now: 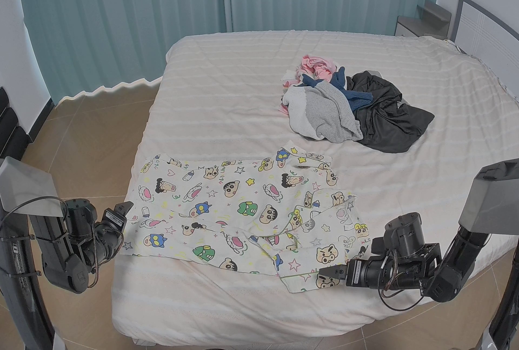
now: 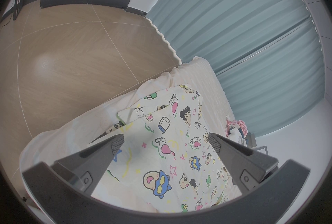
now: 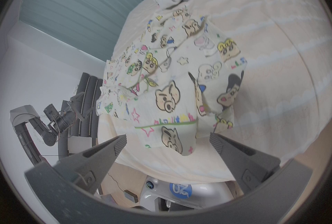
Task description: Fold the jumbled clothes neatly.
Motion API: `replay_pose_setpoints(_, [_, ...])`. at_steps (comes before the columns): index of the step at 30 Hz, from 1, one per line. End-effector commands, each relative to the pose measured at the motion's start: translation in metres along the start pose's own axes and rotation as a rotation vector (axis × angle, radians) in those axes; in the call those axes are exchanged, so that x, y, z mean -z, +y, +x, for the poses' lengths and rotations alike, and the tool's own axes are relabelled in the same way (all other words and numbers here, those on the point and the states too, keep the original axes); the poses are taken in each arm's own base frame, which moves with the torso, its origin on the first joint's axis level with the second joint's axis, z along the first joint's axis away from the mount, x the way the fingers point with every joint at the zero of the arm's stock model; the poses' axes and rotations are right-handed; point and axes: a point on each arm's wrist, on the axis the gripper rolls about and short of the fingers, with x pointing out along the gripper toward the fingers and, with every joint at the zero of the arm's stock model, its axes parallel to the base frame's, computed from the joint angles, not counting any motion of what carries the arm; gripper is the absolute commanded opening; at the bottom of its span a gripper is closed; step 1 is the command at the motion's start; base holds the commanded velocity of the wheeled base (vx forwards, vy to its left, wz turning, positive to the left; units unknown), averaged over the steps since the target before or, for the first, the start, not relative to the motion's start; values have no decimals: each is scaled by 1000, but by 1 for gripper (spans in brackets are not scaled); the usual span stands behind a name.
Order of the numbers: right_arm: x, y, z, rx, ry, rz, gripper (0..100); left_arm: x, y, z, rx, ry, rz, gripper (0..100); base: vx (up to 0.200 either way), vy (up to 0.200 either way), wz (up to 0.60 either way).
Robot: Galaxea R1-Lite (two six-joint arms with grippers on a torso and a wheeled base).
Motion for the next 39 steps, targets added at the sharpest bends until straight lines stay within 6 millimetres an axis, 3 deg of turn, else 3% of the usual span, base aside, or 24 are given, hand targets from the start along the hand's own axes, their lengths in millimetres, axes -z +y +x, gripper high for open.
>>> replay_pose_setpoints(1, [-14,14,-18,-59,-81,-20,100,0,1,1,-2,1,-1,100,0,0,0])
replay_pose_setpoints(4, [-20,26,-28,-105,-120,-41,100,0,1,1,-2,1,-1,100,0,0,0])
replay_pose_setpoints(8, [-23,45,-22,-143,-148,-135,100,3,1,0,-4,10,4,100,0,0,0])
replay_pose_setpoints(17, [-14,54,1,-109,-128,-218,100,27,5,-12,12,112,104,100,0,0,0])
replay_pose_setpoints(21, [-29,50,10,-46,-206,-185,100,29,6,-4,19,104,185,100,0,0,0])
replay_pose_setpoints(24, [-32,42,5,-20,-219,-166,100,29,6,-12,-9,77,286,100,0,0,0])
replay_pose_setpoints(29, [-16,36,-10,-3,-179,-133,100,42,0,-32,12,151,328,100,0,0,0])
replay_pose_setpoints(31, [-9,42,-18,-25,-176,-29,100,44,5,-37,-15,174,328,100,0,0,0])
replay_pose_setpoints(34, [-7,44,-24,-21,-195,128,100,45,13,-37,-50,190,308,100,0,0,0])
replay_pose_setpoints(39, [3,34,-29,30,-192,208,100,48,20,-31,-80,199,221,100,0,0,0])
